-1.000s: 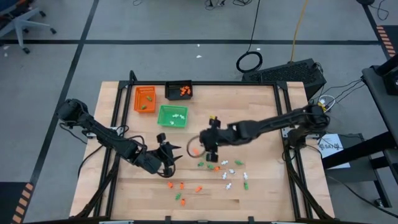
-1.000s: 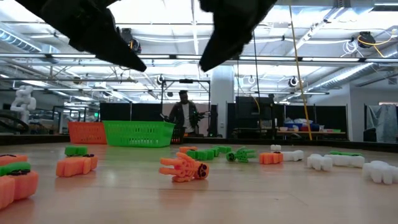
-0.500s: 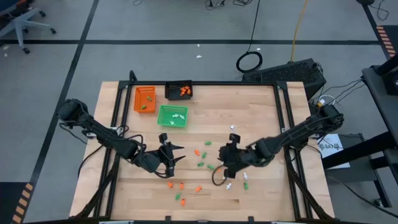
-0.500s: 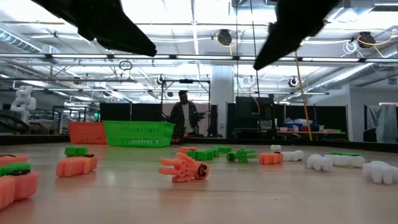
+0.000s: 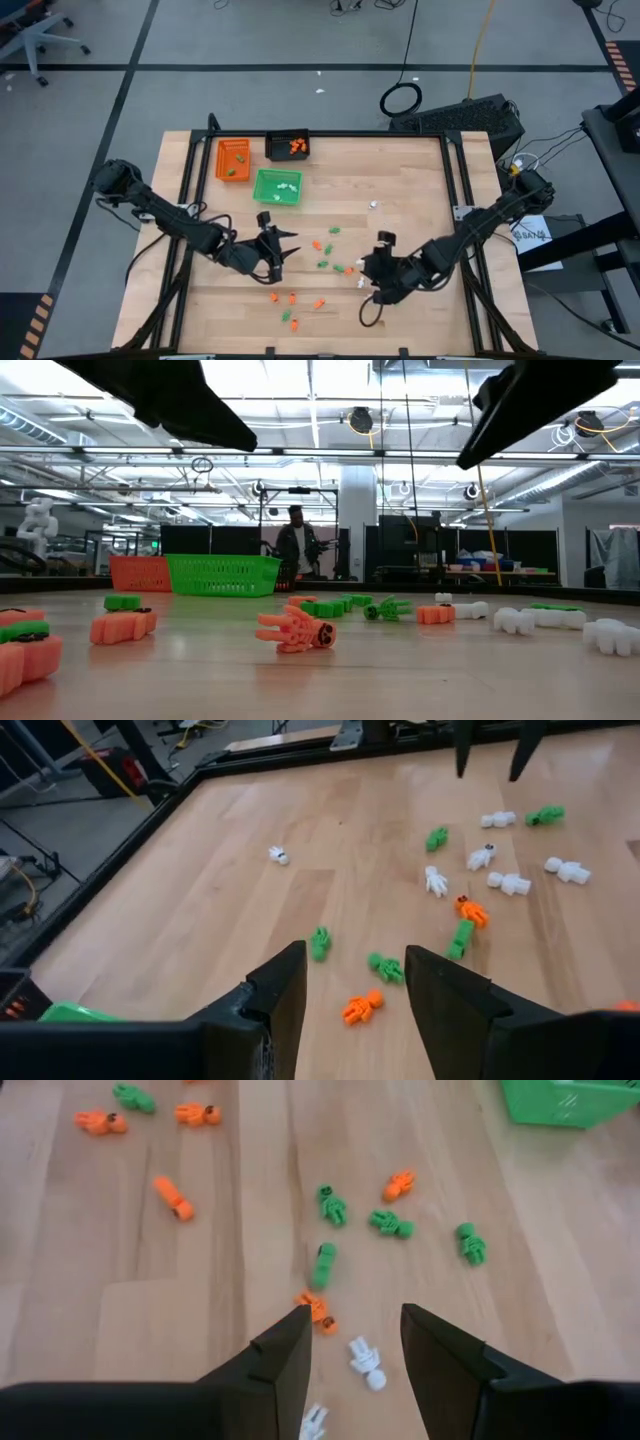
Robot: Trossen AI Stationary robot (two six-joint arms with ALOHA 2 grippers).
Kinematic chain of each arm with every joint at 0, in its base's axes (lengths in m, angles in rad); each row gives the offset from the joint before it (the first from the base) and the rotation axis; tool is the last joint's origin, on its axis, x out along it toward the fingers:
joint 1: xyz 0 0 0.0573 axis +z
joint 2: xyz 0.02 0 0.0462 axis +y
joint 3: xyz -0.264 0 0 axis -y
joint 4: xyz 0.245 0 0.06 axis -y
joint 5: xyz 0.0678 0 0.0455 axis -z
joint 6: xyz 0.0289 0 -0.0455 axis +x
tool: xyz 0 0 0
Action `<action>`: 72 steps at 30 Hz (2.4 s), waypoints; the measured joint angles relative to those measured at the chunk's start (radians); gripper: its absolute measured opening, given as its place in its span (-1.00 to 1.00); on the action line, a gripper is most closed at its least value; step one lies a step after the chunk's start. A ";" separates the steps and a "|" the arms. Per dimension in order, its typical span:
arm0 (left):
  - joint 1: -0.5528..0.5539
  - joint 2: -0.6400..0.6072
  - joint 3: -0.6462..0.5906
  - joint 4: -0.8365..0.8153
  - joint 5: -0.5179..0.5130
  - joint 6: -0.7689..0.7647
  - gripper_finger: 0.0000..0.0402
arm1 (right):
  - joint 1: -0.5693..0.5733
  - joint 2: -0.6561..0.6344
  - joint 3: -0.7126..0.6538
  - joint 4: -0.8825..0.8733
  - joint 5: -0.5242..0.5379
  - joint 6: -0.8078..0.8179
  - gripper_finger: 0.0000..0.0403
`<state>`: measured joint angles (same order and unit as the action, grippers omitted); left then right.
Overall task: Sort Halloween decoration
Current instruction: Put the white skeleton toy into the green bin
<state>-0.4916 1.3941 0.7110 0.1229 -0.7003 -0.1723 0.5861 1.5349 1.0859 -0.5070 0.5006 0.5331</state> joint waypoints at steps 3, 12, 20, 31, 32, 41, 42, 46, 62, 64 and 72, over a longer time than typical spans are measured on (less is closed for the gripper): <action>0.016 0.000 0.018 -0.003 0.020 0.052 -0.16 | 0.025 0.000 0.000 0.000 0.002 0.036 -0.31; 0.100 0.072 0.095 -0.004 0.106 0.161 -0.16 | 0.104 0.000 0.000 -0.034 0.009 0.125 -0.31; 0.152 0.296 0.260 -0.005 0.219 0.189 -0.16 | 0.170 0.000 0.000 -0.137 0.105 0.216 -0.31; 0.167 0.607 0.545 0.001 0.283 0.178 -0.16 | 0.248 0.000 0.000 -0.133 0.187 0.267 -0.31; 0.169 0.636 0.572 -0.001 0.283 0.178 -0.16 | 0.253 0.000 0.000 -0.133 0.197 0.269 -0.31; 0.177 0.779 0.689 -0.004 0.284 0.095 -0.16 | 0.281 0.001 0.000 -0.129 0.286 0.277 -0.31; 0.180 0.785 0.689 -0.006 0.284 0.084 -0.16 | 0.282 0.001 0.000 -0.127 0.304 0.272 -0.31; 0.195 0.815 0.689 0.006 0.342 0.054 -0.16 | 0.283 0.001 0.000 -0.125 0.337 0.267 -0.31; 0.199 0.856 0.689 0.028 0.363 0.039 -0.16 | 0.283 0.001 0.000 -0.087 0.368 0.266 -0.31; 0.199 0.861 0.689 0.030 0.380 0.032 -0.16 | 0.283 0.001 0.000 -0.086 0.368 0.262 -0.31; 0.200 0.864 0.689 0.022 0.393 0.019 -0.19 | 0.283 0.001 0.000 -0.084 0.368 0.259 -0.31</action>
<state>-0.2920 2.2585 1.4002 0.1450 -0.3069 -0.1530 0.8688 1.5356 1.0859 -0.5911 0.8688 0.7921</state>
